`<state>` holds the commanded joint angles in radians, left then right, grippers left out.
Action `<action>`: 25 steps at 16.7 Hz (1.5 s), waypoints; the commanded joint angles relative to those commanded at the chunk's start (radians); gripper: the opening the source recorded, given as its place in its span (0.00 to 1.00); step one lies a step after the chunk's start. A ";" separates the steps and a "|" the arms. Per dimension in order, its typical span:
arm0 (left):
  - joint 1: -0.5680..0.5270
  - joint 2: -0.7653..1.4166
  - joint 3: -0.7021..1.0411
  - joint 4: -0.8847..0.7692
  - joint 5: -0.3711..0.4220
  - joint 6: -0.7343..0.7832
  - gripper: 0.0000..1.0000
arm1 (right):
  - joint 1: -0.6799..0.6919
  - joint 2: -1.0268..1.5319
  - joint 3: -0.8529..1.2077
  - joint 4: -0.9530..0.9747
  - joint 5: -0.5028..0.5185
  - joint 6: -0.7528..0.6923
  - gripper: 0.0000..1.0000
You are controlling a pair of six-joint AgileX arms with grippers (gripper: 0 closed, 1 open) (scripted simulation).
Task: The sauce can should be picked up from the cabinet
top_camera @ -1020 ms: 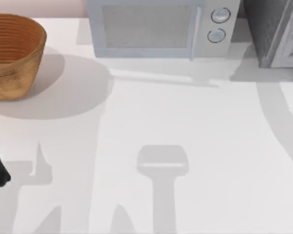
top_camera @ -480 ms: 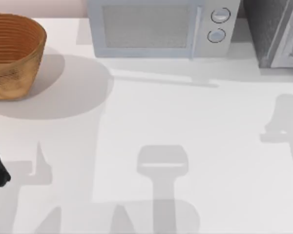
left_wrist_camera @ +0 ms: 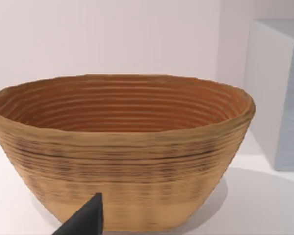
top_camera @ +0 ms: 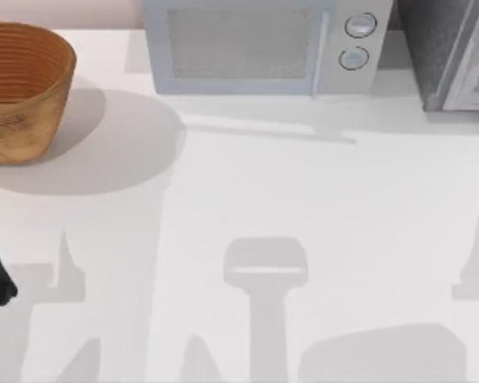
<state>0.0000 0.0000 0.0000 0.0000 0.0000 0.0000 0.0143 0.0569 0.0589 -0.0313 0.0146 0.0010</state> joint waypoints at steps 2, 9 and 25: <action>0.000 0.000 0.000 0.000 0.000 0.000 1.00 | -0.012 -0.048 -0.050 0.026 -0.012 -0.001 0.00; 0.000 0.000 0.000 0.000 0.000 0.000 1.00 | -0.011 -0.051 -0.059 0.029 -0.014 0.001 0.00; 0.000 0.000 0.000 0.000 0.000 0.000 1.00 | -0.052 0.540 0.156 0.408 -0.251 0.004 0.00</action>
<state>0.0000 0.0000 0.0000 0.0000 0.0000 0.0000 -0.0375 0.5964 0.2154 0.3766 -0.2366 0.0048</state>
